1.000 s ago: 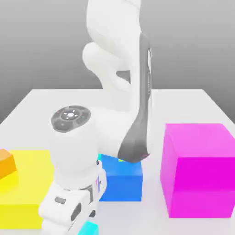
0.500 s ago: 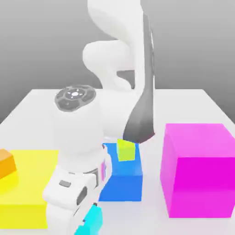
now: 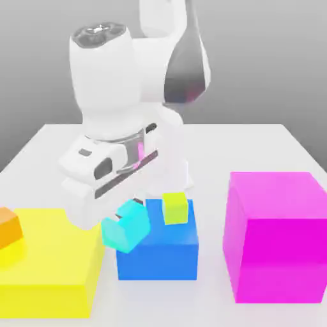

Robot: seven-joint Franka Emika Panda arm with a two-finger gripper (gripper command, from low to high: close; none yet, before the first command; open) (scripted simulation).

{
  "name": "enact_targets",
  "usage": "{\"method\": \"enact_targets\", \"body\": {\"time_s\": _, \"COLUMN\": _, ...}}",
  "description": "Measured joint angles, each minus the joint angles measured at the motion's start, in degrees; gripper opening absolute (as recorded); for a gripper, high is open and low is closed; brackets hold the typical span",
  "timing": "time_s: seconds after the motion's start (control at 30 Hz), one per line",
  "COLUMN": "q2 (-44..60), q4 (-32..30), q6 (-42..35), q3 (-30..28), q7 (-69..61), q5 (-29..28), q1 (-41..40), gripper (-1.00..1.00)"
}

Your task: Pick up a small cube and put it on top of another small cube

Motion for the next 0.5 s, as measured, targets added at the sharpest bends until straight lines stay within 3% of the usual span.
{"method": "enact_targets", "body": {"time_s": 0.17, "q2": -9.8, "q4": -5.1, "q6": -2.3, "q3": 2.8, "q7": 8.2, "q5": -6.3, "q1": -4.7, "gripper": -1.00}}
{"method": "enact_targets", "body": {"time_s": 0.33, "q2": -4.6, "q4": -9.2, "q6": 7.5, "q3": 1.3, "q7": 7.9, "q5": -5.9, "q1": -4.8, "gripper": -1.00}}
{"method": "enact_targets", "body": {"time_s": 0.37, "q2": -3.3, "q4": -9.8, "q6": 9.4, "q3": 1.1, "q7": 7.7, "q5": -5.7, "q1": -4.8, "gripper": 1.00}}
{"method": "enact_targets", "body": {"time_s": 0.5, "q2": -3.3, "q4": -9.8, "q6": 9.4, "q3": 1.1, "q7": 7.7, "q5": -5.7, "q1": -4.8, "gripper": 1.00}}
